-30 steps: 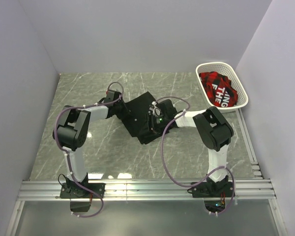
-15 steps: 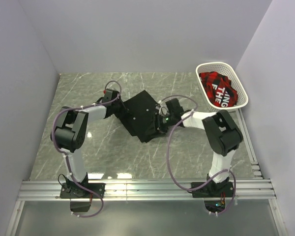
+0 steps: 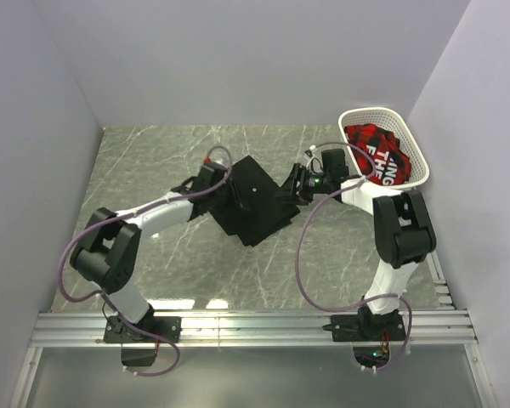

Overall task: Fold and stack the long sleeve shirts
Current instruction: Fold the shirt

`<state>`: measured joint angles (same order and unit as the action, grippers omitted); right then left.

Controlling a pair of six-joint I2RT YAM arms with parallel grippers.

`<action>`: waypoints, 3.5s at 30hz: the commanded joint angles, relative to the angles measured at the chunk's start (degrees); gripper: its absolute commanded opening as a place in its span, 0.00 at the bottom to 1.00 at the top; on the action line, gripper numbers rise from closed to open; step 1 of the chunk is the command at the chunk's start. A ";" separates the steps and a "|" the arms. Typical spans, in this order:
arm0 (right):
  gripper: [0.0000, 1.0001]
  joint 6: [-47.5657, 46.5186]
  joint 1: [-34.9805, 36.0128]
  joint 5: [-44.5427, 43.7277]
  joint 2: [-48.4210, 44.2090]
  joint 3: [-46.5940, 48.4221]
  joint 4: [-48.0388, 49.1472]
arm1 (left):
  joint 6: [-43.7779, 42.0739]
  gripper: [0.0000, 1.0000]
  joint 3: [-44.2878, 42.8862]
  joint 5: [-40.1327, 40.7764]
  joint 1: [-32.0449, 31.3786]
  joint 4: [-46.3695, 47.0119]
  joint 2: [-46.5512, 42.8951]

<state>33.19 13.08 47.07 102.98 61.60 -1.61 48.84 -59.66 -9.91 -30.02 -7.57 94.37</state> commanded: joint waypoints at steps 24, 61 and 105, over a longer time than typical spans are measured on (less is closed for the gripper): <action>0.57 -6.46 -1.48 -18.84 -5.86 1.93 -8.58 | -0.15 0.39 -1.05 2.79 6.28 -9.56 -6.48; 0.51 -4.89 20.64 -14.20 4.87 1.24 -17.37 | -8.40 0.73 -24.98 18.78 17.28 -7.90 21.48; 0.59 20.25 8.81 -7.69 25.96 13.38 26.83 | 14.62 0.84 36.98 -4.50 17.62 14.43 -22.22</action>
<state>53.65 22.92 41.74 130.96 78.32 24.23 61.78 -22.96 -14.15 -14.35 4.45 70.06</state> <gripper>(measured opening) 0.589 0.840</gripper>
